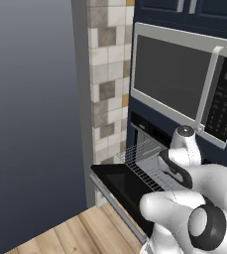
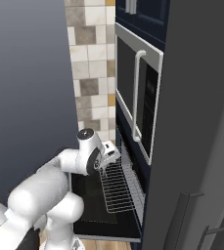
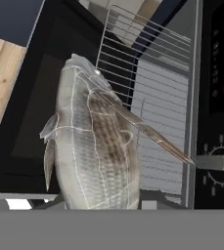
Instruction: Place the fish on the rack of the oven, and slide the rack back inside. Close the oven door.
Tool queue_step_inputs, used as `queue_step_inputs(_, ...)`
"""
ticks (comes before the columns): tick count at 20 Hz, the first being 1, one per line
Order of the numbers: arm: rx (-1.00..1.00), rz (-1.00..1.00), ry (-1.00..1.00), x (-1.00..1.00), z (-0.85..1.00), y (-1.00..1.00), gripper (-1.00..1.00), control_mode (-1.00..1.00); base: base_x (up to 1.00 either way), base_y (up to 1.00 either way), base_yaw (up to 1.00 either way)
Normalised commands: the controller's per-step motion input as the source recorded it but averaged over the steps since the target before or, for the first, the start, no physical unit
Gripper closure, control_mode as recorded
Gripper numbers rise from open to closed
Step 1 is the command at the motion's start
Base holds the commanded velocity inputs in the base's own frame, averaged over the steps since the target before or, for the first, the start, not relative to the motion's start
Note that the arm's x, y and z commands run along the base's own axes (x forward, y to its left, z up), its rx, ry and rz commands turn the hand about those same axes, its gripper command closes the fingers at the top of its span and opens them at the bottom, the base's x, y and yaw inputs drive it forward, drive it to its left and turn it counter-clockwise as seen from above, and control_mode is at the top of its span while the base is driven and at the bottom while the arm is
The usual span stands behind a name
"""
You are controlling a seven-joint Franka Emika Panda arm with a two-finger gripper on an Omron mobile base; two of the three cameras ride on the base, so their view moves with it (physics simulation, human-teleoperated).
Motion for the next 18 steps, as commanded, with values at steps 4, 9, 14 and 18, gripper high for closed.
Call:
queue_step_inputs(4,-0.07,0.0,0.0,0.4,-0.58,0.21,1.0,-1.0,0.0,0.0,0.0)
queue_step_inputs(9,-0.03,0.0,0.0,0.35,-0.41,0.07,1.0,-1.0,0.0,0.0,0.0)
queue_step_inputs(14,0.0,0.0,0.0,0.37,-0.32,0.0,1.0,-1.0,0.0,0.0,0.0)
queue_step_inputs(18,0.0,0.0,0.0,0.34,-0.32,0.0,1.0,-1.0,0.0,0.0,0.0)
